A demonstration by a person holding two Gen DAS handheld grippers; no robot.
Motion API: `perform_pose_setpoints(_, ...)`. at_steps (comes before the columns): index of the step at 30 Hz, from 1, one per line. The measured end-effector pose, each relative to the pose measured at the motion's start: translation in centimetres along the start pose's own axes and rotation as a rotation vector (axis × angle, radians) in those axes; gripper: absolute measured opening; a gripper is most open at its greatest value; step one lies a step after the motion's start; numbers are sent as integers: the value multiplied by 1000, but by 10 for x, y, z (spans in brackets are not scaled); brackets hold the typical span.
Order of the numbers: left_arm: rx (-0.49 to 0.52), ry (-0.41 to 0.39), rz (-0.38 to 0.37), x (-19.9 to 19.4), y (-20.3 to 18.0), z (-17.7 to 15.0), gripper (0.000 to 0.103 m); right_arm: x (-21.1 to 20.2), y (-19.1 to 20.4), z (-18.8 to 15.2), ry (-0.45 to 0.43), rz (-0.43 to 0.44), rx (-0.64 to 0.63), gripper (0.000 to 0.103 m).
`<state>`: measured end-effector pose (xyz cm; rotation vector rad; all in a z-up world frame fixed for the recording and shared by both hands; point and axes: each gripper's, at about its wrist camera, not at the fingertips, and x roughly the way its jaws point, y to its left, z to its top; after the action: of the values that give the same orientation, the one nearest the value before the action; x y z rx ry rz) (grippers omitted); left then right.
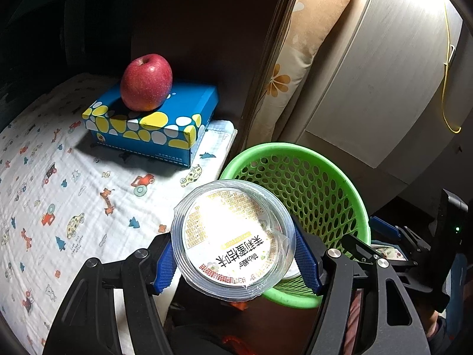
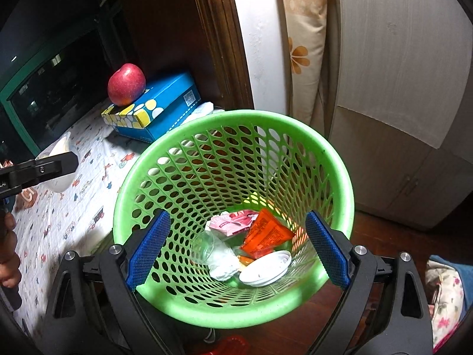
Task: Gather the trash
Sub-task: 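Open the right gripper to drop the lid while the left gripper drops the tub into the basket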
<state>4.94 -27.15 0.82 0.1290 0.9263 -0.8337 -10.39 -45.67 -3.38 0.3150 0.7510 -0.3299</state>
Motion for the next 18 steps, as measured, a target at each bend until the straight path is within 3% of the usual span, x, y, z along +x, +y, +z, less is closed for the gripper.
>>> perform_pose_setpoints(18,40,52,-41,27,-32,1,65,-17,-20,-12,-16,6,50,92)
